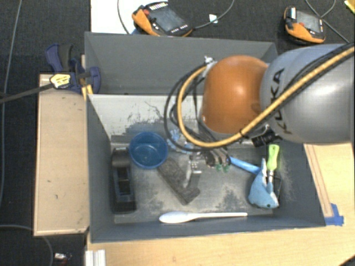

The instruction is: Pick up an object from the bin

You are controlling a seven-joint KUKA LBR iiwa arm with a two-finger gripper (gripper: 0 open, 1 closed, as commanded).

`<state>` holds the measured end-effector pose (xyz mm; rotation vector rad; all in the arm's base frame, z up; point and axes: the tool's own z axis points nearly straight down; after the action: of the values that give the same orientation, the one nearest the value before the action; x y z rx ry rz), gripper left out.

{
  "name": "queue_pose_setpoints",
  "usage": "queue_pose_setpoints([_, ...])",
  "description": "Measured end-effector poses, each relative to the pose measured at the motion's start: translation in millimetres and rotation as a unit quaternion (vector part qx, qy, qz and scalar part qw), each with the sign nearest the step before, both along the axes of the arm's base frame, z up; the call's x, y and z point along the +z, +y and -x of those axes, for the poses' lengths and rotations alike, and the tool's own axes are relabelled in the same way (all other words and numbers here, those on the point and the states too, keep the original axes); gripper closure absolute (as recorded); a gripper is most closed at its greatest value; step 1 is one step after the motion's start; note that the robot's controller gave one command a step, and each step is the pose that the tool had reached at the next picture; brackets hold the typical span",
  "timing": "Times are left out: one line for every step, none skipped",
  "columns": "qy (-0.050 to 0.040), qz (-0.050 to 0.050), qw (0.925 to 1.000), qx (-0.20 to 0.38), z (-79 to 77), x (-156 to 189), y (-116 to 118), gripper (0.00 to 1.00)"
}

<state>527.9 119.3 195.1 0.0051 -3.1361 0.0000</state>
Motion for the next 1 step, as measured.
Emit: queue_pose_setpoints([-0.0033,-0.001,1.0000,-0.001,-1.1,4.0,-0.4,0.00])
